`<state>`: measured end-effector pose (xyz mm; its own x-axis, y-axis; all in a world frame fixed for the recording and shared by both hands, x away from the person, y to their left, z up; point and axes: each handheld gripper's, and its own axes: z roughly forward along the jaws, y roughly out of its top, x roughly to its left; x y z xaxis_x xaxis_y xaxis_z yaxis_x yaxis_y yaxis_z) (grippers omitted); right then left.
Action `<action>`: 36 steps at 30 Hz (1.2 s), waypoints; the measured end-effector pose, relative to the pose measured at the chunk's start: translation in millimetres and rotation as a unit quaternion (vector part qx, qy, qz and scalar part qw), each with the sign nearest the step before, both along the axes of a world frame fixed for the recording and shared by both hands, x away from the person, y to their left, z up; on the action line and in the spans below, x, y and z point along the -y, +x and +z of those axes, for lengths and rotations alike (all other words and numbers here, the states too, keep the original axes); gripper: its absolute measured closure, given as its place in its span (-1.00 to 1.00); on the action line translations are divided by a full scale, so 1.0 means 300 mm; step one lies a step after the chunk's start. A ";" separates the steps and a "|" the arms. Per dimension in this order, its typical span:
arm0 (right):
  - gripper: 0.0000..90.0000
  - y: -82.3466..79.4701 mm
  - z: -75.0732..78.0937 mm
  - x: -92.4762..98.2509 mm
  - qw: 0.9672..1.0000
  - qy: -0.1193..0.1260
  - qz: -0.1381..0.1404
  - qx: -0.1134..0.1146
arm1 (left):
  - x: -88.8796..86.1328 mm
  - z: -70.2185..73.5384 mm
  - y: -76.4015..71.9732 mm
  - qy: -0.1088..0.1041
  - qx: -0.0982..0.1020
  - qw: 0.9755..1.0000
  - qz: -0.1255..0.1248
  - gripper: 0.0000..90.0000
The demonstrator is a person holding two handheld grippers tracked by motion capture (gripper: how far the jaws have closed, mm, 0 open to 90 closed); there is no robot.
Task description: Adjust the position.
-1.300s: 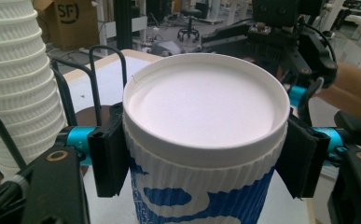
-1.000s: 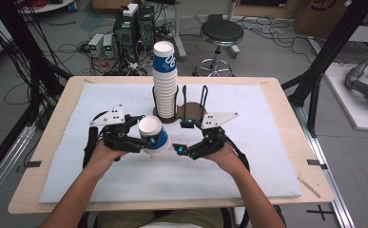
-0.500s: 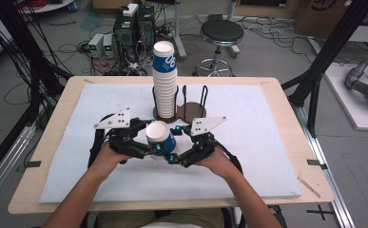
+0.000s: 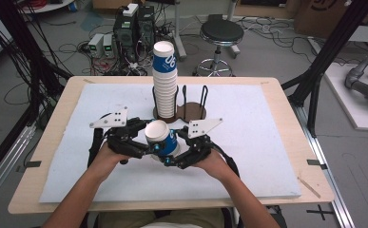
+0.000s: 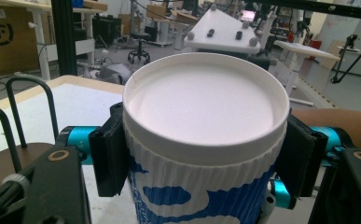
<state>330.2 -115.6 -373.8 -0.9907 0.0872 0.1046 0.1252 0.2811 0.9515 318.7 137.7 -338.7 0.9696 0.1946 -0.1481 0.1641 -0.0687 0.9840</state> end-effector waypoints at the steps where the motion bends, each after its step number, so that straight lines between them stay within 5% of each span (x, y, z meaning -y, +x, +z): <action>1: -0.43 -0.001 0.004 0.003 1.000 -0.004 -0.002 0.004 | 0.000 -0.001 0.001 0.000 -0.001 1.000 -0.002 -0.32; 9: -0.39 -0.008 0.016 0.023 0.997 -0.069 -0.010 0.017 | 0.011 -0.010 -0.007 0.057 -0.005 0.998 0.009 -0.50; 18: -0.39 0.011 0.033 0.095 0.991 -0.129 -0.029 0.025 | 0.001 0.027 0.010 0.084 -0.008 0.996 0.007 -0.57; 22: -0.39 0.014 0.039 0.107 0.990 -0.134 -0.031 0.024 | 0.018 0.064 0.039 0.115 -0.014 0.993 -0.011 -0.57; 23: -0.39 0.015 0.040 0.107 0.990 -0.133 -0.030 0.024 | 0.035 0.080 0.055 0.143 -0.007 0.990 -0.018 -0.57; 25: -0.39 0.015 0.039 0.107 0.990 -0.134 -0.029 0.022 | 0.049 0.086 0.064 0.151 -0.010 0.988 -0.024 -0.57; 30: -0.39 0.015 0.030 0.094 0.989 -0.144 -0.021 0.024 | 0.100 0.097 0.090 0.206 -0.010 0.977 -0.057 -0.57; 36: -0.40 0.008 0.025 0.082 0.988 -0.151 -0.008 0.019 | 0.132 0.079 0.089 0.220 -0.009 0.973 -0.074 -0.56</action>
